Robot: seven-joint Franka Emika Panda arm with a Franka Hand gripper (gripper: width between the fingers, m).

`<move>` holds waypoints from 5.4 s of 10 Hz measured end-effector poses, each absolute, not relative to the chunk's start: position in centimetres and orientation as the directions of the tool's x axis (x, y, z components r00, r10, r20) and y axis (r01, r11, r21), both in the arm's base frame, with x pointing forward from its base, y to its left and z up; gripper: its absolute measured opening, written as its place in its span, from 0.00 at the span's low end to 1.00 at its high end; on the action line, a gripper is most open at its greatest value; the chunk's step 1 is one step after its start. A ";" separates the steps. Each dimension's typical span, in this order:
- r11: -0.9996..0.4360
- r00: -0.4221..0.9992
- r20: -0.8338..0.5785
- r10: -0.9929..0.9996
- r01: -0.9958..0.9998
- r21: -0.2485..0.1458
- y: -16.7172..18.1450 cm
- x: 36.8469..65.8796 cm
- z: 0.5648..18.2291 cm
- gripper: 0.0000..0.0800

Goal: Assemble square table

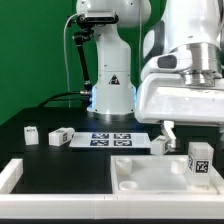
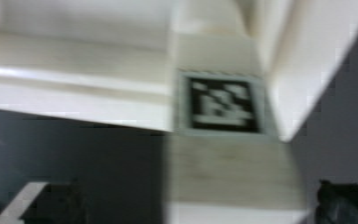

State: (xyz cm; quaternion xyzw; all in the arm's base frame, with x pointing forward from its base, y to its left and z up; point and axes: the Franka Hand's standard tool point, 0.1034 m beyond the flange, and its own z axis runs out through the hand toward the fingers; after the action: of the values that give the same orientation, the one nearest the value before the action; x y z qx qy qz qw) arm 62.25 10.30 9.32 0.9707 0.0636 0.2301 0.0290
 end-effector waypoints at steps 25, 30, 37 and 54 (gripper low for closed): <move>-0.868 0.867 0.033 -0.496 -0.497 0.014 10.9 64.2 9.7 0.00; -0.930 0.930 0.025 -0.367 -0.366 -0.035 11.0 64.1 10.6 0.51; -0.928 0.928 0.017 -0.373 -0.372 -0.034 12.5 62.4 8.3 0.81; 0.078 -0.068 -0.138 -0.988 -0.994 -0.075 10.9 62.7 7.6 0.37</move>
Offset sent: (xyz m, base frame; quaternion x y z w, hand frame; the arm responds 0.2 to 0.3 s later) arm 0.0000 0.0000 0.0000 0.0000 -0.0650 0.0000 0.9979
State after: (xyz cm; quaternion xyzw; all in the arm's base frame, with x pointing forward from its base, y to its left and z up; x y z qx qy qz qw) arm 62.74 10.93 7.57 0.6785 -0.7304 -0.0196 -0.0762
